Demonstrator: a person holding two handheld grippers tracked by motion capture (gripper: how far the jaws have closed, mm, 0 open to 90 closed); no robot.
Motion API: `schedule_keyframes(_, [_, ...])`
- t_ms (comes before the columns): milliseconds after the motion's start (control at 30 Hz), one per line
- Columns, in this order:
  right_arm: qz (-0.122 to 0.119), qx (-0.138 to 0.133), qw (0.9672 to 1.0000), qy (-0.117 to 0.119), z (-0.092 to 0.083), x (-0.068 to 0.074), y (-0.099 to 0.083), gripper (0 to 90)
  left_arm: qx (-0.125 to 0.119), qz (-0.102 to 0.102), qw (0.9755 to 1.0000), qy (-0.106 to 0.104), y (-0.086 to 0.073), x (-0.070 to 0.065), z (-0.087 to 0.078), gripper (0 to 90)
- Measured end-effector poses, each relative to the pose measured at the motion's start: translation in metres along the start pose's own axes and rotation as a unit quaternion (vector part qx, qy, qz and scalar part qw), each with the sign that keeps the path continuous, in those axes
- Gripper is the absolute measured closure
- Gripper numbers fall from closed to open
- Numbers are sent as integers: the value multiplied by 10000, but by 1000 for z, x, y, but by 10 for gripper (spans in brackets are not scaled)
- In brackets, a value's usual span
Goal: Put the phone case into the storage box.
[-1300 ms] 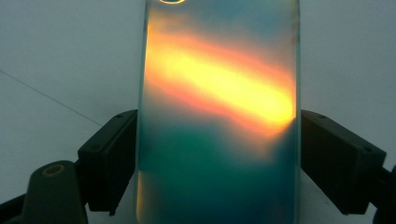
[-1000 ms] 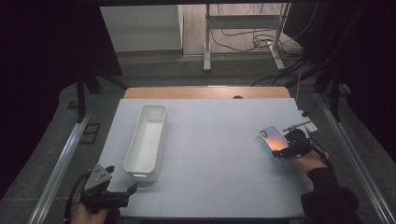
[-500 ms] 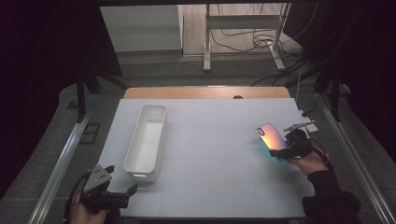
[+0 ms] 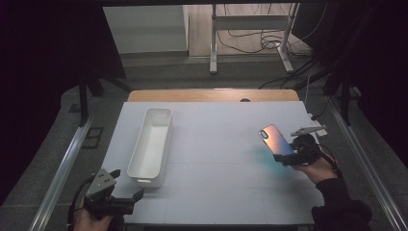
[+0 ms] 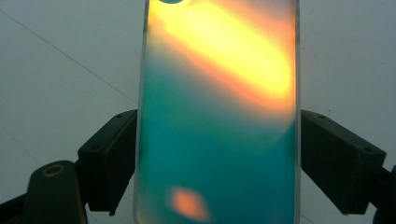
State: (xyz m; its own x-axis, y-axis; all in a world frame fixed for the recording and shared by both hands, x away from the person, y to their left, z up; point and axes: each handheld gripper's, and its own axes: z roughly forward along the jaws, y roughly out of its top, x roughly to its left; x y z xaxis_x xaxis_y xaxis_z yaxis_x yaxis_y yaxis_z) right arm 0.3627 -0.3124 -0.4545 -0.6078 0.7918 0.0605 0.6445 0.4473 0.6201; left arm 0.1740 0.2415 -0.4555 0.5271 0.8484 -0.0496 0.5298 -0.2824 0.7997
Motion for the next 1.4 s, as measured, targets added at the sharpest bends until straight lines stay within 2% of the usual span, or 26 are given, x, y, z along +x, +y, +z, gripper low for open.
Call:
schedule_keyframes(67, [-44,-59,9999,91,-2,6,1,168,-16,4,10000,-90,3,-2,2,0])
schedule_keyframes(267, [-181,-143,9996,146,-5,15,3,168,-36,89,9998,-161,10,-5,4,0])
schedule_keyframes(367, [-255,-207,9993,203,-6,20,4,168,-105,105,9995,-293,14,-6,6,0])
schedule_keyframes(500, [-314,-259,9987,297,-7,26,5,168,-98,207,9992,-322,18,-9,12,0])
schedule_keyframes(600, [-358,-289,9984,334,-8,31,6,168,-136,203,9987,-438,22,-11,15,0])
schedule_keyframes(800, [-445,-369,9974,437,-9,40,7,167,-323,142,9963,-784,30,-11,19,0])
schedule_keyframes(900, [-452,-392,9970,486,-10,43,7,168,-346,155,9955,-868,33,-10,21,0])
schedule_keyframes(1100, [-496,-517,9953,658,-12,52,8,167,-363,286,9928,-1104,41,-12,29,0])
schedule_keyframes(1167, [-513,-527,9950,671,-12,53,8,167,-363,311,9926,-1120,42,-13,31,0])
schedule_keyframes(1400, [-594,-638,9927,831,-14,64,9,167,-402,480,9885,-1379,53,-19,40,0])
